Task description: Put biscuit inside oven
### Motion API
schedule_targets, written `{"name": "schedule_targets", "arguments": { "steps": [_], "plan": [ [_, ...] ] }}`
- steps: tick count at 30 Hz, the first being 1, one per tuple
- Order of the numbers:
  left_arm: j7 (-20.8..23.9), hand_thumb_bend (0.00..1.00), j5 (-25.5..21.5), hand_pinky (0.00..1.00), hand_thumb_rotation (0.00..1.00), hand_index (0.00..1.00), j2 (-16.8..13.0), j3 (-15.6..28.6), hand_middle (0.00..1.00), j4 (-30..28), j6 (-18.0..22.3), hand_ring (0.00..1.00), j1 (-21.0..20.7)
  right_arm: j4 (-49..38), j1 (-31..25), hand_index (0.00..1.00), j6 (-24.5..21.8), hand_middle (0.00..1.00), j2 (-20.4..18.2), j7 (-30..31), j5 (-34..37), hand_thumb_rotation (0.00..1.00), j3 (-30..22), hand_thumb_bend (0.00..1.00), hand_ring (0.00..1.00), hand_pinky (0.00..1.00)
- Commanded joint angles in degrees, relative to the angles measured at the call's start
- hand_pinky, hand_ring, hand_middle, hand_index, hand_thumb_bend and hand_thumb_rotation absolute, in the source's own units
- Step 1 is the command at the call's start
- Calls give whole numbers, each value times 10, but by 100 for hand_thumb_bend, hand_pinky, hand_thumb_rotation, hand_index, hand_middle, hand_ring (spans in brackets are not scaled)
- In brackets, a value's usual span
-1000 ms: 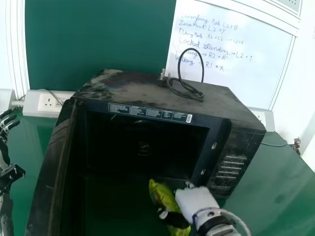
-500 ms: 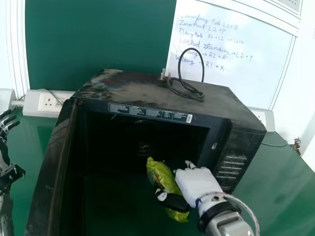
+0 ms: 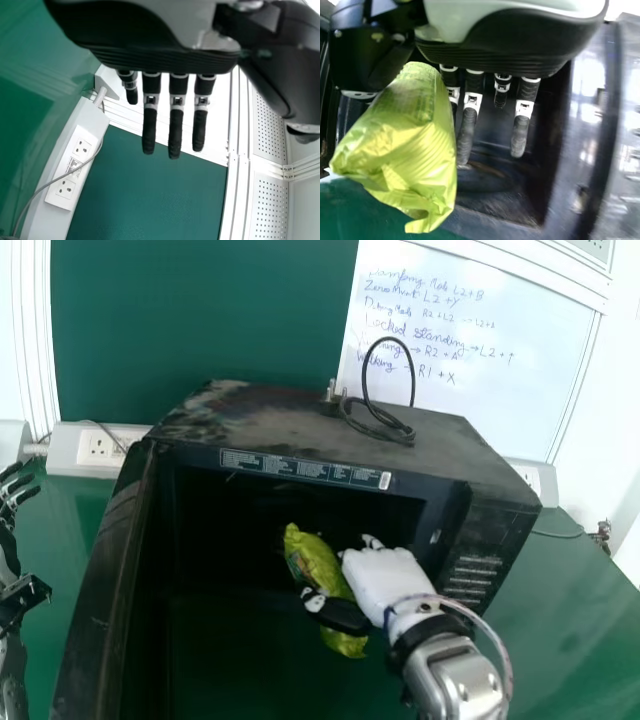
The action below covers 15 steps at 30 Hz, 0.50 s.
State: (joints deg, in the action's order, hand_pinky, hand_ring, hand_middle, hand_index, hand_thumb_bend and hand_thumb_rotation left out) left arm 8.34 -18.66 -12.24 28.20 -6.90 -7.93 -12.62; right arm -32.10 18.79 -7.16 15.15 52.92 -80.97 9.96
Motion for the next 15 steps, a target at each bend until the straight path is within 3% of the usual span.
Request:
{"name": "schedule_targets", "arguments": {
  "steps": [1, 4, 10, 15],
  "plan": [
    [1, 90, 2, 57, 86, 65, 4, -5, 61, -12, 1, 59, 2, 23, 30, 52, 0, 43, -3, -22, -7, 0, 13, 52, 39, 36],
    [0, 90, 3, 57, 86, 66, 4, -5, 61, -11, 3, 59, 3, 49, 47, 54, -5, 44, -9, -44, 7, 0, 21, 52, 41, 41],
    [6, 90, 4, 57, 86, 65, 11, -8, 61, -23, -2, 59, 6, 102, 74, 52, -5, 46, -7, -94, 24, 0, 35, 52, 42, 38],
    [11, 88, 4, 57, 86, 64, 15, -9, 61, -29, -5, 59, 8, 158, 99, 49, -3, 49, -3, -140, 35, 0, 51, 52, 43, 45]
  ]
}}
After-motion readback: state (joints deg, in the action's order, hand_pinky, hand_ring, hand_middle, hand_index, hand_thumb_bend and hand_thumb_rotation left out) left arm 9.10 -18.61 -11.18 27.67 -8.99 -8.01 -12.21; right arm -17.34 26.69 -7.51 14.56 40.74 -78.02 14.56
